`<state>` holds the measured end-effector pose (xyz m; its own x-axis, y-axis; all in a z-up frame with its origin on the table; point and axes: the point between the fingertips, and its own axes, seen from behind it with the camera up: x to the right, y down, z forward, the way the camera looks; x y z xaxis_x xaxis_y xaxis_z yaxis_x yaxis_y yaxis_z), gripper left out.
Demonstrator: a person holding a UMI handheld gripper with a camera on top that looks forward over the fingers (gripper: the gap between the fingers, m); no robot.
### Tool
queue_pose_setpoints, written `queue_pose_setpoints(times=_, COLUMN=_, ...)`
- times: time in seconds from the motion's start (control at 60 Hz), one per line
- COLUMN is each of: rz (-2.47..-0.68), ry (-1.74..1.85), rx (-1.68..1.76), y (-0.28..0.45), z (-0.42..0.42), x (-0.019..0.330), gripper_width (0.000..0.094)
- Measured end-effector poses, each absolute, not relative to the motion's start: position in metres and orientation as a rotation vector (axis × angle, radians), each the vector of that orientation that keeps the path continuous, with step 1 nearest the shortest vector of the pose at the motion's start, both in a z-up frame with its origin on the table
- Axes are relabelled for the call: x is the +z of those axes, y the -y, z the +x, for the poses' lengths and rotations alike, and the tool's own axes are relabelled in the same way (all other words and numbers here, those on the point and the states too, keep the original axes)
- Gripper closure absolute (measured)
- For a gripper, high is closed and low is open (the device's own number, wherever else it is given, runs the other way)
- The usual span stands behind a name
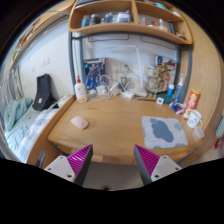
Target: Arrange mouse
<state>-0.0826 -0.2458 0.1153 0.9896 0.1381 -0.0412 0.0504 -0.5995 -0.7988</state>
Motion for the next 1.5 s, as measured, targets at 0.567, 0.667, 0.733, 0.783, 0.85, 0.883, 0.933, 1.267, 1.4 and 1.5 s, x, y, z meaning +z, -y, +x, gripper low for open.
queue_pose_setpoints(times=0.567, rz=-2.445, ry=0.310, rx=0.173, y=0.118, z=-0.261, x=-0.006, gripper_width=0.0103)
queue_pose_setpoints(times=0.667, rz=-2.459, ry=0.316, rx=0.160, y=0.089, z=-0.275, x=-0.013, gripper_width=0.0106)
queue_pose_setpoints(times=0.733, rz=-2.460, ry=0.285, rx=0.169, y=0.071, z=-0.280, x=-0.013, gripper_width=0.0108)
queue_pose_setpoints(times=0.783, rz=-2.465, ry=0.280, rx=0.150, y=0.060, z=-0.281, x=-0.014, gripper_width=0.0110)
queue_pose_setpoints(times=0.85, rz=-2.468, ry=0.260, rx=0.126, y=0.040, z=-0.281, x=-0.015, gripper_width=0.0118)
queue_pose_setpoints(times=0.883, rz=-2.469, ry=0.245, rx=0.120, y=0.037, z=-0.281, x=-0.014, gripper_width=0.0123)
queue_pose_setpoints(times=0.933, rz=-2.471, ry=0.216, rx=0.110, y=0.028, z=-0.279, x=-0.013, gripper_width=0.0124)
queue_pose_setpoints(times=1.267, rz=-2.467, ry=-0.014, rx=0.042, y=-0.015, z=-0.250, x=-0.014, gripper_width=0.0367)
queue_pose_setpoints(times=1.4, rz=-2.451, ry=-0.069, rx=0.024, y=-0.018, z=-0.245, x=-0.014, gripper_width=0.0485)
queue_pose_setpoints(times=1.5, rz=-2.432, ry=-0.065, rx=0.027, y=-0.017, z=-0.247, x=-0.013, gripper_width=0.0541)
